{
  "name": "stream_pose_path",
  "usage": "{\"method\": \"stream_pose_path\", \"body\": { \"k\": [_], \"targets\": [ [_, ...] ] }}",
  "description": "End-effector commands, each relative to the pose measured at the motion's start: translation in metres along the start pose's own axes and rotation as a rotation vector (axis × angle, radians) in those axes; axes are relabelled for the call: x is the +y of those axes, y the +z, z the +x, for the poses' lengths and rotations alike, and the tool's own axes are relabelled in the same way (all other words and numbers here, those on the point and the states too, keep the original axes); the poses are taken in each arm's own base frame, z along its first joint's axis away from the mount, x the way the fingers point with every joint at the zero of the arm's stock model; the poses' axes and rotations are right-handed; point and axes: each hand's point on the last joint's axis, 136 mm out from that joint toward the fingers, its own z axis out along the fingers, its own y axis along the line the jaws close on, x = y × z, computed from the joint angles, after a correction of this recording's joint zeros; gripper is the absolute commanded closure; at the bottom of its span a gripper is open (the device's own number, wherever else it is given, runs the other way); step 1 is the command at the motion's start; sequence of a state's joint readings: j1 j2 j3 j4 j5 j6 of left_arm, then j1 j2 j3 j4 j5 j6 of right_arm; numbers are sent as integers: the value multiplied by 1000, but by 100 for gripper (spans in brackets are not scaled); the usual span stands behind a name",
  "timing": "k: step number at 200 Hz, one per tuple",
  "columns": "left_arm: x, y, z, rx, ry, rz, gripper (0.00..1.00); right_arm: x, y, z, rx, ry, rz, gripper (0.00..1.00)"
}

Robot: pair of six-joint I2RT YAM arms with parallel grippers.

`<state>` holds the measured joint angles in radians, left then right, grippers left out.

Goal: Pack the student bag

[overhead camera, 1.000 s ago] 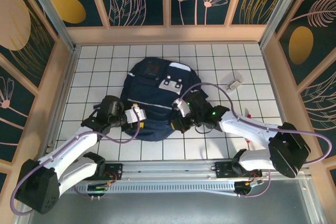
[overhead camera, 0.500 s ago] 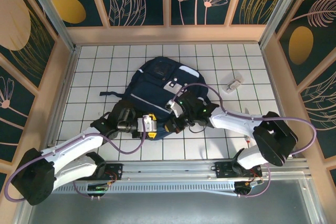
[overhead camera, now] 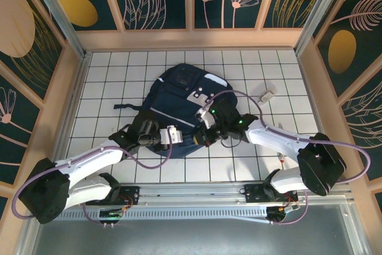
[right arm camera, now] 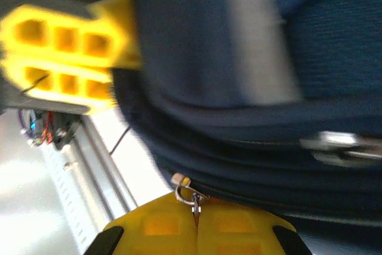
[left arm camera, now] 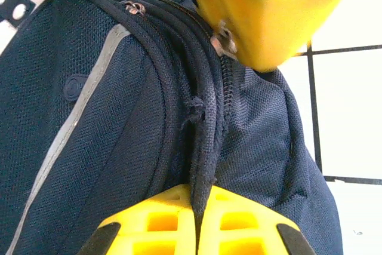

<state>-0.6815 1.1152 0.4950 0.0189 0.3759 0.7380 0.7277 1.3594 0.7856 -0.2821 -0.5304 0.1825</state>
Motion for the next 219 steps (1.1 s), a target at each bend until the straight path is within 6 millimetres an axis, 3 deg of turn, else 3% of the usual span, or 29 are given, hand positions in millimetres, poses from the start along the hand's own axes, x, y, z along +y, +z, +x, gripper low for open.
{"method": "stream_pose_path", "body": {
  "k": [1, 33, 52, 81, 124, 134, 145, 164, 188, 199, 219],
  "targets": [
    [-9, -10, 8, 19, 33, 12, 100, -48, -23, -5, -11, 51, 198, 100],
    [-32, -18, 18, 62, 47, 109, 100, -130, -42, -7, 23, 155, 558, 100],
    [-47, -23, 27, 76, 82, 156, 100, -148, -35, -9, 56, 209, 632, 98],
    [-64, -33, 26, 41, 92, 200, 100, -151, -30, -34, -32, 261, 627, 87],
    [-79, -48, 0, -60, 66, 252, 100, -129, -45, -60, -157, 210, 558, 71],
    [-81, -50, -8, -85, 29, 279, 82, -120, -49, -64, -174, 185, 528, 67],
    [-85, -51, -21, -111, -34, 335, 66, -124, -63, -71, -212, 208, 525, 62],
    [-93, -51, -46, -119, -79, 469, 62, -124, -83, -83, -276, 251, 533, 59],
    [-75, -53, -87, -156, -142, 490, 51, -114, -101, -100, -328, 269, 497, 57],
    [-41, -47, -103, -150, -280, 351, 40, -96, -96, -105, -313, 234, 402, 57],
    [17, -48, -114, -90, -475, 101, 36, -69, -82, -100, -259, 202, 251, 58]
  ]
}}
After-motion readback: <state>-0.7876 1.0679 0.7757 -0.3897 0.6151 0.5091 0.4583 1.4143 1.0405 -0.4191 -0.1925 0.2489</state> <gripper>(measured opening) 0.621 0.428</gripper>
